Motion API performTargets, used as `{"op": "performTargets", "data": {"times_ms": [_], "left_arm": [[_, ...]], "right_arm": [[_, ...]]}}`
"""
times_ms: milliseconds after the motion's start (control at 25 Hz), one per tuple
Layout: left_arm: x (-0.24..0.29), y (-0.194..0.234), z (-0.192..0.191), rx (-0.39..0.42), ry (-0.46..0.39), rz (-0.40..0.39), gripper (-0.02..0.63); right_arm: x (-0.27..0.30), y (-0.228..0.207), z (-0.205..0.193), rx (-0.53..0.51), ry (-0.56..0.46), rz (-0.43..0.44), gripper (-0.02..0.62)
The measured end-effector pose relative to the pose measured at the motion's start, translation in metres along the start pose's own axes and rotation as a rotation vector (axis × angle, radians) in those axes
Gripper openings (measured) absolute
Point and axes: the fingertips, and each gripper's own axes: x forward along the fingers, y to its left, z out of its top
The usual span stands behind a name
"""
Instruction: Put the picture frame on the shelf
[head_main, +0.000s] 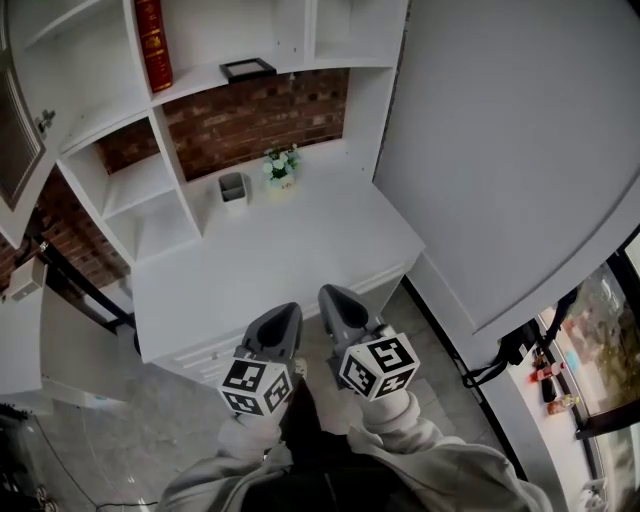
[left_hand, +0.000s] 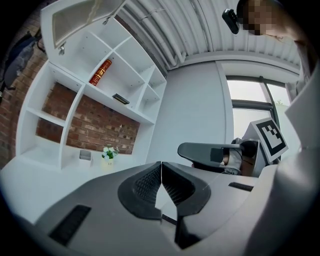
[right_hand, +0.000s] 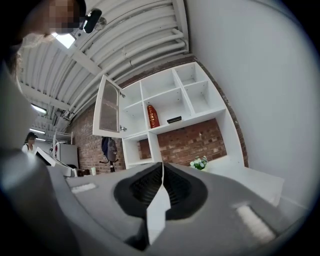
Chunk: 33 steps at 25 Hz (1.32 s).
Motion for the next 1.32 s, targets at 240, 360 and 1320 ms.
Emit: {"op": "performTargets", "data": {"times_ms": [240, 360, 1320], "left_arm": [[-0.010, -0.025, -0.041, -0.006, 0.024, -0.007, 0.006], [-0.009, -0.032, -0.055, -0.006, 0.052, -0.010, 0.006], [0.008, -0.052, -0.077, -0.039, 0.082, -0.075, 0.006]], "right_arm": [[-0.036, -0.011, -0.032, -0.007, 0.006, -0.072, 0.008], [-0.048, -0.014, -0.055, 0.021, 0.043, -0.097, -0.001], [-0.055, -0.024, -0.061, -0.001, 0.067, -0.121, -0.002]]}}
